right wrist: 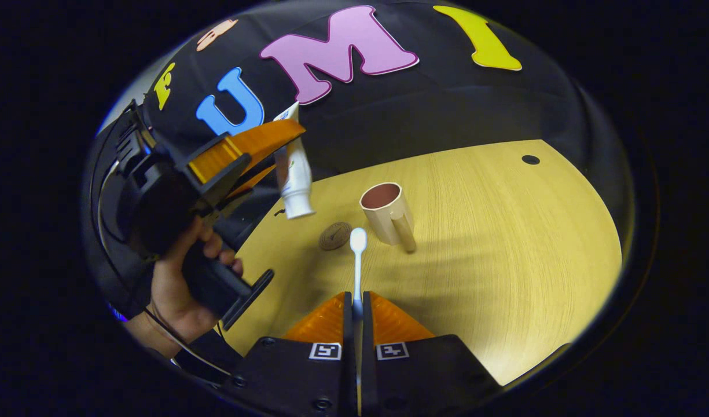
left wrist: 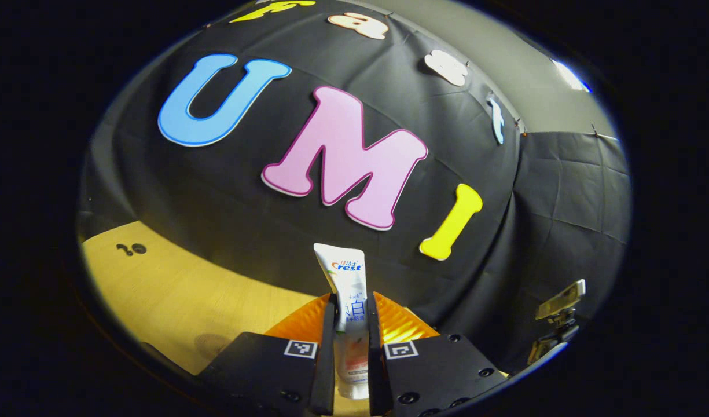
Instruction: Put the toothbrush and toothpaste on the desktop into the cup, then pick up the cup and place it on the coaster on the desktop.
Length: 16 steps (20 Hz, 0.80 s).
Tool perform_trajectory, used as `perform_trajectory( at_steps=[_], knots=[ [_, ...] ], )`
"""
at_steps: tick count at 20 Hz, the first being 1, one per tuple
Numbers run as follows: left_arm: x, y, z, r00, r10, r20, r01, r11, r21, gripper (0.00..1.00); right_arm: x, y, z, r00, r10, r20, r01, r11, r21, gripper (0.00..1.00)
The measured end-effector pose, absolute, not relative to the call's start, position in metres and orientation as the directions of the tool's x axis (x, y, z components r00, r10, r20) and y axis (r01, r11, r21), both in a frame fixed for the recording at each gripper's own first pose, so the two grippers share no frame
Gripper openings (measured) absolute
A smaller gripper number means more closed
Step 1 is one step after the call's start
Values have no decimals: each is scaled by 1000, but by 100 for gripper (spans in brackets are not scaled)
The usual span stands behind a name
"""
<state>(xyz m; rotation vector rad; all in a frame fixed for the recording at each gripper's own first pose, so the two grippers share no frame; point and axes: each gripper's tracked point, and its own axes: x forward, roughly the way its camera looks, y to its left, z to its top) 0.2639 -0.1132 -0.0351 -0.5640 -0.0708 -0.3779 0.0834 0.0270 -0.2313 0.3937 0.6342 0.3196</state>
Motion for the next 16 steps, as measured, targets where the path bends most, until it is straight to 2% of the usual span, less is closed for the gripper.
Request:
perform_trajectory(
  at_steps=[3, 10, 16],
  knots=[
    [300, -123, -35, 926, -303, 224, 376, 777, -504, 27, 83, 19, -235, 760, 410, -505, -178, 877, 446, 7],
    [369, -137, -97, 958, -247, 147, 287, 785, -549, 28, 90, 5, -248, 758, 416, -503, -178, 873, 454, 7],
    [380, -153, -148, 960, -272, 71, 268, 812, -518, 31, 99, -2, -258, 756, 418, -504, -173, 870, 461, 7]
  ],
)
